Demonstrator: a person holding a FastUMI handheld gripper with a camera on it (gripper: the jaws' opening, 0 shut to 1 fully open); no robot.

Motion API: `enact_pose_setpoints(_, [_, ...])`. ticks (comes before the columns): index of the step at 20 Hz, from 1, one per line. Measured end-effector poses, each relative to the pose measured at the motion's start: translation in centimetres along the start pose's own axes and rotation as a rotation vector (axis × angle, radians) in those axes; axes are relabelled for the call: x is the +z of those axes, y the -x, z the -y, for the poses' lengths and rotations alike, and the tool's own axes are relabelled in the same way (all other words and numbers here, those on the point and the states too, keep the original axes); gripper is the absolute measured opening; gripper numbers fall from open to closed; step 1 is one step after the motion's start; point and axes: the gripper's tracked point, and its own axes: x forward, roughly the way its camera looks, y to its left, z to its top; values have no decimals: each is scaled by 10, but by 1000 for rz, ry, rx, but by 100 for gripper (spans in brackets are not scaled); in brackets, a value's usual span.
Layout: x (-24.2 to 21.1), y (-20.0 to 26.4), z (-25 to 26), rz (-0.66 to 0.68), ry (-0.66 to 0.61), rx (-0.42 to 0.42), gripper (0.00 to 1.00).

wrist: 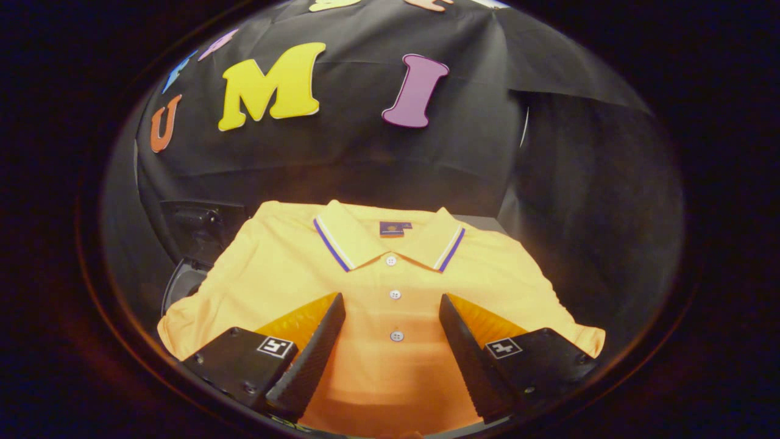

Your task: Put the clothes into the washing machine and then close the washing machine lid.

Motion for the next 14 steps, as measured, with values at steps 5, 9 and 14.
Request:
enact_pose_setpoints(5, [-4,2,-5,-140,-72,24,98])
enact_pose_setpoints(9, [3,3,-15,-156,-93,78,35])
enact_pose_setpoints(14, [5,5,-16,-197,-101,52,6])
